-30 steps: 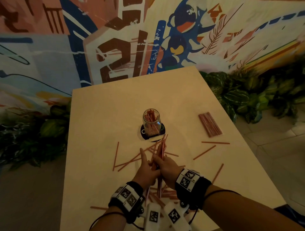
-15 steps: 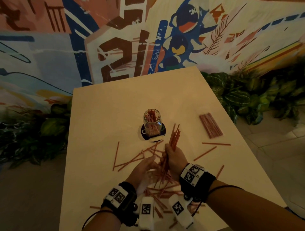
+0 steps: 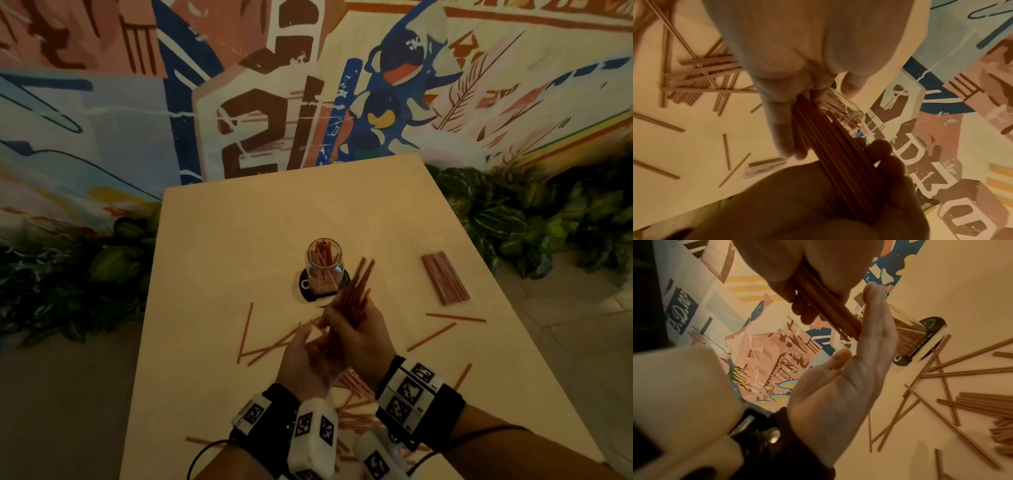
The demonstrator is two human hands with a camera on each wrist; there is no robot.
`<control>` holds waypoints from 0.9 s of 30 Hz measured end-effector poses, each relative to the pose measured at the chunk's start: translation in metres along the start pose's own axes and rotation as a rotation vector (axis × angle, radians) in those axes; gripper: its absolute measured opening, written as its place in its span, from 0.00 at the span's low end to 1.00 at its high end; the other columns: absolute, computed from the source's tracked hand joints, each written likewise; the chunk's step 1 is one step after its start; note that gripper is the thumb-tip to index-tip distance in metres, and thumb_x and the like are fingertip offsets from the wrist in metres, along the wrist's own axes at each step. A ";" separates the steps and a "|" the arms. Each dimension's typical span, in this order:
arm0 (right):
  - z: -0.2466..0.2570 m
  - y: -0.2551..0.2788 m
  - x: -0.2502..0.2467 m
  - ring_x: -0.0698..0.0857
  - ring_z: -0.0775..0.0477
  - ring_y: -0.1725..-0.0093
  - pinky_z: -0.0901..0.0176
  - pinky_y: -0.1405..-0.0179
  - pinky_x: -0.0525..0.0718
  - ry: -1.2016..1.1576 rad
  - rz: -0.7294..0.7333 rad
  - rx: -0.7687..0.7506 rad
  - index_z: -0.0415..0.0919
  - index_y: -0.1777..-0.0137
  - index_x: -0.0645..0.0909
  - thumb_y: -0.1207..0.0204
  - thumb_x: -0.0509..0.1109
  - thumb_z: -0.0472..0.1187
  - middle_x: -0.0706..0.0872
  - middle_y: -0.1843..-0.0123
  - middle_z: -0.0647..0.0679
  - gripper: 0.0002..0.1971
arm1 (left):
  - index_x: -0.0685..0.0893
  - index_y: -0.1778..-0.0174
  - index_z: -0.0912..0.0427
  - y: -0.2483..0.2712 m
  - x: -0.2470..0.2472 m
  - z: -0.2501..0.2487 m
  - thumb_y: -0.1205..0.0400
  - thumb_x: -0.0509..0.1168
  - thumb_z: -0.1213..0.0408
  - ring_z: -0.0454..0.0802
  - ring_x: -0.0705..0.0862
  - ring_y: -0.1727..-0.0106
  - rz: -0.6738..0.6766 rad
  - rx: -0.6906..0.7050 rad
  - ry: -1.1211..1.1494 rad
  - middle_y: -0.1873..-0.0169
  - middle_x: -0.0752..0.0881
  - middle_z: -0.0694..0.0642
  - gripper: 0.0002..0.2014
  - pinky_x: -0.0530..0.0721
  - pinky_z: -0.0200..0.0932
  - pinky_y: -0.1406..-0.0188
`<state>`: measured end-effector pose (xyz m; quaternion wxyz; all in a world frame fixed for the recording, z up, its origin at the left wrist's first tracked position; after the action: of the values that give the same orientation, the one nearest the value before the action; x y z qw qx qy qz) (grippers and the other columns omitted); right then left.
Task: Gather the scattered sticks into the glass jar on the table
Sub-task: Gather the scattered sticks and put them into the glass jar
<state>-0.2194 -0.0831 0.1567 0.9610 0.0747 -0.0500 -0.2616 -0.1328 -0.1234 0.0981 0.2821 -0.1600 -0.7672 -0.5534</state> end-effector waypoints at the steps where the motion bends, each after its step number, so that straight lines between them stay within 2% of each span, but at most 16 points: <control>1: -0.002 0.001 0.000 0.84 0.48 0.66 0.59 0.63 0.86 -0.010 0.009 -0.003 0.37 0.54 0.75 0.23 0.63 0.26 0.82 0.64 0.37 0.06 | 0.82 0.39 0.69 -0.001 0.002 0.000 0.14 0.52 0.54 0.59 0.92 0.58 0.013 0.023 0.004 0.54 0.91 0.67 0.23 0.91 0.48 0.65; 3: -0.005 0.001 0.000 0.82 0.42 0.63 0.50 0.58 0.85 -0.006 0.001 0.003 0.37 0.57 0.74 0.24 0.63 0.24 0.80 0.64 0.35 0.08 | 0.86 0.45 0.68 -0.003 0.001 0.003 0.14 0.51 0.60 0.58 0.92 0.57 0.041 0.048 -0.012 0.54 0.91 0.66 0.21 0.91 0.48 0.62; 6: -0.010 0.000 -0.001 0.80 0.41 0.62 0.46 0.56 0.83 0.010 0.003 0.019 0.43 0.56 0.76 0.24 0.64 0.27 0.79 0.64 0.39 0.09 | 0.92 0.57 0.65 -0.007 0.000 0.007 0.16 0.52 0.61 0.58 0.91 0.55 0.074 0.055 -0.028 0.53 0.91 0.65 0.23 0.89 0.50 0.54; 9: -0.014 -0.002 -0.005 0.85 0.36 0.60 0.40 0.52 0.85 0.144 0.044 0.014 0.47 0.55 0.79 0.24 0.68 0.35 0.84 0.64 0.38 0.05 | 0.93 0.58 0.64 -0.007 0.001 0.007 0.19 0.54 0.59 0.58 0.91 0.53 0.095 0.052 -0.021 0.53 0.91 0.65 0.22 0.87 0.50 0.50; 12: -0.012 -0.003 -0.011 0.88 0.41 0.56 0.45 0.48 0.88 0.185 0.099 0.014 0.41 0.56 0.83 0.26 0.72 0.36 0.89 0.58 0.37 0.01 | 0.93 0.58 0.64 -0.008 -0.002 0.006 0.19 0.55 0.59 0.57 0.91 0.54 0.108 0.067 -0.025 0.53 0.91 0.65 0.21 0.87 0.50 0.50; 14: -0.010 -0.003 -0.013 0.89 0.42 0.56 0.50 0.50 0.88 0.186 0.122 -0.045 0.37 0.56 0.84 0.29 0.74 0.39 0.89 0.56 0.37 0.06 | 0.92 0.58 0.66 -0.009 -0.004 0.005 0.24 0.60 0.59 0.58 0.92 0.57 0.126 0.073 -0.003 0.55 0.91 0.66 0.18 0.89 0.50 0.55; 17: -0.010 -0.002 -0.012 0.88 0.45 0.57 0.54 0.53 0.87 0.223 0.106 -0.106 0.36 0.58 0.85 0.30 0.74 0.44 0.89 0.58 0.40 0.10 | 0.93 0.61 0.67 -0.010 -0.004 0.006 0.32 0.62 0.59 0.58 0.92 0.60 0.142 0.088 0.002 0.59 0.92 0.65 0.18 0.90 0.50 0.59; 19: -0.012 -0.002 -0.010 0.88 0.42 0.59 0.52 0.54 0.87 0.180 0.077 -0.080 0.34 0.58 0.84 0.28 0.74 0.42 0.89 0.61 0.37 0.09 | 0.93 0.60 0.66 -0.009 -0.001 0.008 0.32 0.62 0.59 0.58 0.92 0.57 0.169 0.070 -0.004 0.56 0.92 0.65 0.18 0.89 0.49 0.53; 21: -0.013 -0.002 -0.008 0.88 0.40 0.59 0.47 0.54 0.87 0.171 0.067 -0.062 0.34 0.58 0.84 0.27 0.73 0.42 0.88 0.62 0.36 0.09 | 0.93 0.56 0.65 -0.008 0.003 0.009 0.32 0.65 0.59 0.59 0.90 0.50 0.178 0.049 -0.010 0.50 0.90 0.65 0.17 0.82 0.52 0.39; 23: -0.015 -0.002 -0.008 0.87 0.40 0.60 0.44 0.54 0.87 0.145 0.072 -0.040 0.34 0.59 0.84 0.26 0.72 0.42 0.88 0.62 0.35 0.10 | 0.92 0.54 0.65 -0.008 0.002 0.008 0.35 0.69 0.58 0.60 0.88 0.46 0.180 0.026 -0.019 0.47 0.89 0.66 0.18 0.77 0.54 0.33; 25: -0.011 -0.001 -0.006 0.86 0.46 0.61 0.49 0.55 0.86 0.111 0.072 -0.046 0.34 0.58 0.83 0.25 0.70 0.47 0.87 0.63 0.39 0.13 | 0.92 0.54 0.64 -0.008 0.003 0.006 0.35 0.69 0.58 0.60 0.89 0.48 0.180 0.014 -0.047 0.49 0.90 0.65 0.18 0.82 0.53 0.40; 27: -0.010 0.000 -0.004 0.85 0.49 0.60 0.53 0.55 0.85 0.111 0.085 -0.064 0.37 0.53 0.82 0.29 0.69 0.58 0.85 0.62 0.47 0.22 | 0.92 0.54 0.63 -0.008 0.000 0.005 0.34 0.69 0.58 0.59 0.90 0.51 0.197 -0.001 -0.055 0.52 0.90 0.64 0.17 0.85 0.51 0.47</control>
<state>-0.2220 -0.0801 0.1465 0.9744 0.0564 0.0088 -0.2177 -0.1389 -0.1217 0.0910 0.3140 -0.2500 -0.7549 -0.5187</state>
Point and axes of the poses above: each hand's wrist, its own y-axis away from the middle knuckle, its own x-axis out of the palm, z = x × y, the point moved 1 cm from there along -y, towards the middle knuckle
